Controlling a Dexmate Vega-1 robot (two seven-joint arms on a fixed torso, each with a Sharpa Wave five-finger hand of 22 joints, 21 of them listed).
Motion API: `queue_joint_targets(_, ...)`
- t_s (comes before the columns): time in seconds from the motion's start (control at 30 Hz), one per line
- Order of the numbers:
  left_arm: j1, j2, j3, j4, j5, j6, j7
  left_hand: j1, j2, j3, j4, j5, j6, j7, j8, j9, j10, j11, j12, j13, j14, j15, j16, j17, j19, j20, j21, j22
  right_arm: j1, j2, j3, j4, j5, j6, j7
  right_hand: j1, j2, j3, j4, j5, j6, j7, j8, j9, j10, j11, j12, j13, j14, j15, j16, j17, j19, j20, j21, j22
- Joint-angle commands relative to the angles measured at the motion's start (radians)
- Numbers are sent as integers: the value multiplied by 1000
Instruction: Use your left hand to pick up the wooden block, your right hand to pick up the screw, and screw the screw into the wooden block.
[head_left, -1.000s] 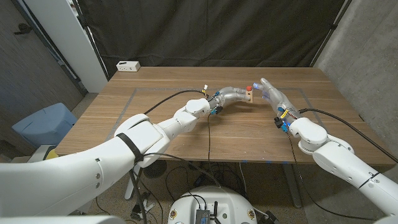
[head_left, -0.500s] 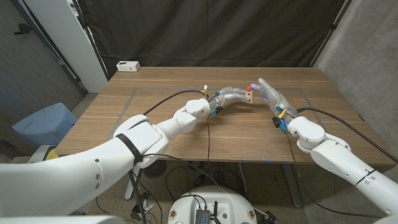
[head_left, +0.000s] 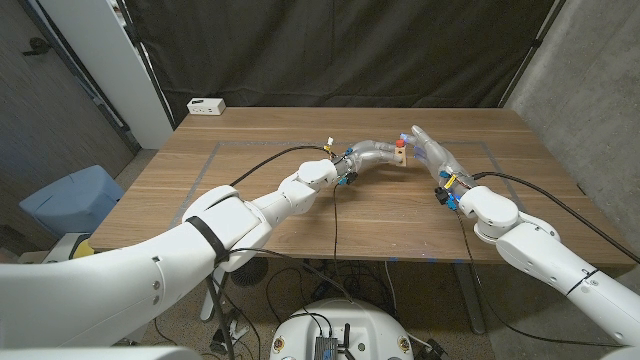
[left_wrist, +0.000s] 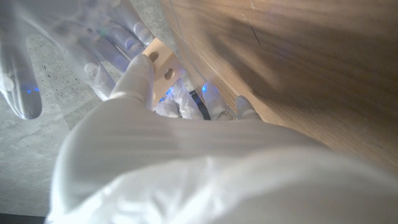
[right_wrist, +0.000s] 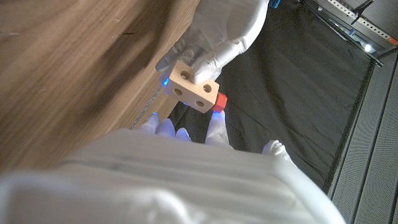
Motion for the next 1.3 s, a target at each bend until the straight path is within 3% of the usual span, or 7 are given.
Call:
queue_joint_targets(0.03, 1, 1, -2, -2, -1, 1, -2, -15, 26, 51, 42, 6, 10, 1, 4, 6, 7, -3, 3, 4, -1, -25, 0, 3, 4, 5, 2, 3, 1, -3, -7, -2, -1, -2, 3, -10, 0, 2, 10, 8, 4, -2, 1, 0, -94, -2, -2, 0, -183, -6, 5, 4, -8, 3, 1, 4)
queue_joint_targets(1.3, -14, -13, 0, 27, -5, 25, 6, -17, 26, 52, 42, 6, 11, 2, 5, 6, 9, -3, 4, 6, -1, -25, 0, 3, 3, 6, 2, 3, -37, -19, 8, -47, 0, -15, -25, -18, 1, 0, 16, 13, 12, 0, 5, 1, -90, 2, 2, 0, -180, -8, 7, 3, -8, 3, 2, 4)
